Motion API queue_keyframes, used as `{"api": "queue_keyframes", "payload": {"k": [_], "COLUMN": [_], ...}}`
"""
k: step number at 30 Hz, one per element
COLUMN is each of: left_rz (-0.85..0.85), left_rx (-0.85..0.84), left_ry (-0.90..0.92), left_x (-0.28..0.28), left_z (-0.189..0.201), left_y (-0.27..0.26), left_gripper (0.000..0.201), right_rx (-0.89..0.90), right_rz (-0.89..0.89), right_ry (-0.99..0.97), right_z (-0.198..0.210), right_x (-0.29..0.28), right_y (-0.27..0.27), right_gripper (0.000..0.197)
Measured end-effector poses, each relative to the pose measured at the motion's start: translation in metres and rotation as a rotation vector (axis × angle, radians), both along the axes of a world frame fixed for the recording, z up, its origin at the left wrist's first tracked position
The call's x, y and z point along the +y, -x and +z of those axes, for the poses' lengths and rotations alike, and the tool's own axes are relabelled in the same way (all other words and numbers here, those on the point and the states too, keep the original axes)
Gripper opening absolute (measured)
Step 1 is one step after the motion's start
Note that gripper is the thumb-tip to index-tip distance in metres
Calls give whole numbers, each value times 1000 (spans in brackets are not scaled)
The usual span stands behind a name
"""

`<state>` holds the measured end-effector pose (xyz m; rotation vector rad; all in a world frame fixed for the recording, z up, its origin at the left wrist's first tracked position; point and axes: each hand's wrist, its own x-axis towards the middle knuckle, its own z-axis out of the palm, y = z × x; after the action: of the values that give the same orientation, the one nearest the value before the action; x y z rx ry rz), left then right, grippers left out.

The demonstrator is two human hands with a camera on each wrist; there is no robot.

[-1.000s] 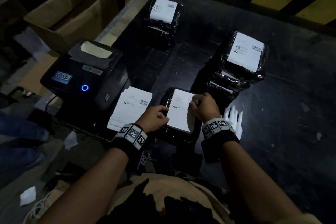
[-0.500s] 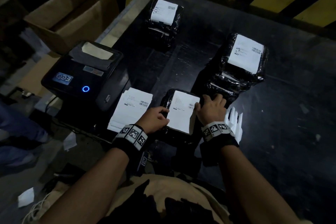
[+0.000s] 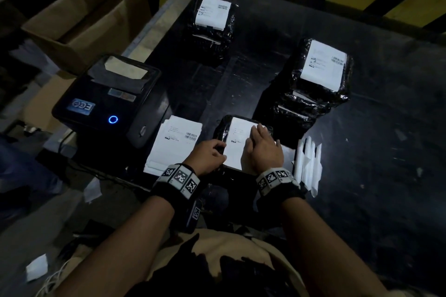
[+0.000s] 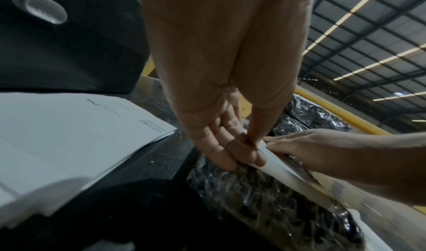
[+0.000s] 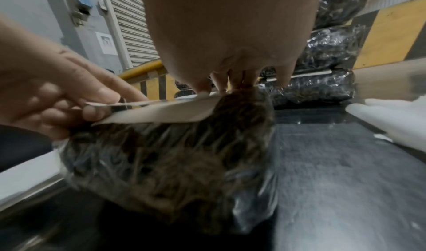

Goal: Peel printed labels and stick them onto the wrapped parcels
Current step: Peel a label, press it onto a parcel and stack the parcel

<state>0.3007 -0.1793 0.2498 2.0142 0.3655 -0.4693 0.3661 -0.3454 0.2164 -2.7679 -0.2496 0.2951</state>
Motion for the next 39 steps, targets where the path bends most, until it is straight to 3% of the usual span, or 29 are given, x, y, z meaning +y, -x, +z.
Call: {"api": "queue_keyframes", "payload": {"k": [11, 18, 21, 23, 27, 31, 39], "left_rz": [-36, -130, -263, -399, -645, -642, -574], "left_rx": [-56, -43, -183, -232, -127, -71, -94], "left_ry": [-292, -501, -653, -661, -733, -689, -591], "left_x": [-11, 1, -6, -15, -29, -25, -16], "left_z": [4, 12, 6, 2, -12, -19, -25], "left_y": [-11, -13, -26, -38, -51, -56, -68], "left_gripper": [22, 45, 57, 57, 52, 50, 52], "right_rx": [64, 77, 60, 40, 10, -24, 28], "right_rz": [20, 27, 0, -15, -25, -40, -112], "right_ry": [-116, -143, -174, -189, -207, -218, -43], "right_z": [-12, -17, -20, -23, -26, -24, -1], "right_x": [-8, -11, -9, -8, -7, -7, -10], "right_y": [-3, -3, 0, 1, 3, 6, 1], "right_gripper": [52, 52, 51, 50, 49, 49, 54]}}
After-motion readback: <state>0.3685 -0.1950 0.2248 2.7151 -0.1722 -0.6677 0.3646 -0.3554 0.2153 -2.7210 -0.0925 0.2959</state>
